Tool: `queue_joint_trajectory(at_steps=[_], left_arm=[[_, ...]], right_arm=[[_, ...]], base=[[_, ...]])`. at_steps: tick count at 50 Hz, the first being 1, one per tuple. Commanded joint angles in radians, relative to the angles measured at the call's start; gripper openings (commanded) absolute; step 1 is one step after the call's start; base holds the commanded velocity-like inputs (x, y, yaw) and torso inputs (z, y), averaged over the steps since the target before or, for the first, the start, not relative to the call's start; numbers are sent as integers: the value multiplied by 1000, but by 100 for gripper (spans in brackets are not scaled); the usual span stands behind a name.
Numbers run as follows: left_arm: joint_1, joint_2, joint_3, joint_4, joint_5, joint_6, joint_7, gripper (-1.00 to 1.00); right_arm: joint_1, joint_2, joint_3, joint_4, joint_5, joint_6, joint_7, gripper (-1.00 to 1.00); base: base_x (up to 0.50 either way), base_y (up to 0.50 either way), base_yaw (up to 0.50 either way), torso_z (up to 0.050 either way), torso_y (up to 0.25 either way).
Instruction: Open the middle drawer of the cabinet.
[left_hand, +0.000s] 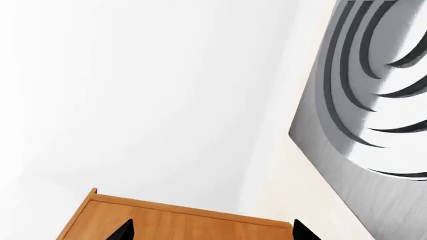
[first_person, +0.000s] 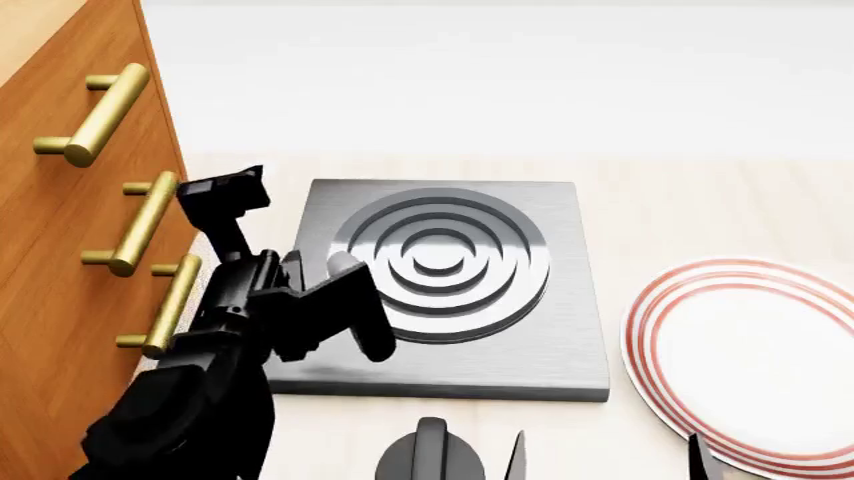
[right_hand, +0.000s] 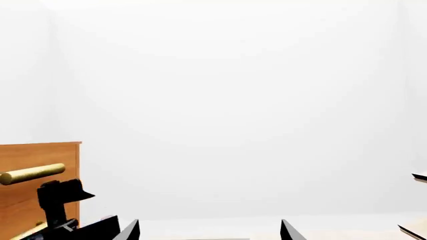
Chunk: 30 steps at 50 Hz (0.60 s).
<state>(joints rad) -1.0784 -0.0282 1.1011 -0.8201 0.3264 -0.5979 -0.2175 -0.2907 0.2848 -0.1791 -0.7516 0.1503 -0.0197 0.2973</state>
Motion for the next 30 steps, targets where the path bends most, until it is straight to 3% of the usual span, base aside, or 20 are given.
queue_joint_trajectory(at_steps=[1,6,17,30], left_arm=[[-129,28,384,-227,-435,-5,-175,100],[-136,28,447,-243,-461,2,-209,100],[-150,28,453,-293,-440,78,-338,100],[-118,28,448,-316,-431,115,-385,100]], right_arm=[[1,4,-9,-3,0,3,5,100],[2,7,-10,-5,3,3,7,100],[4,13,-13,-6,6,4,11,100],[8,18,-17,6,7,-4,14,100]], base=[[0,0,0,0,0],[0,0,0,0,0],[0,0,0,0,0],[0,0,0,0,0]])
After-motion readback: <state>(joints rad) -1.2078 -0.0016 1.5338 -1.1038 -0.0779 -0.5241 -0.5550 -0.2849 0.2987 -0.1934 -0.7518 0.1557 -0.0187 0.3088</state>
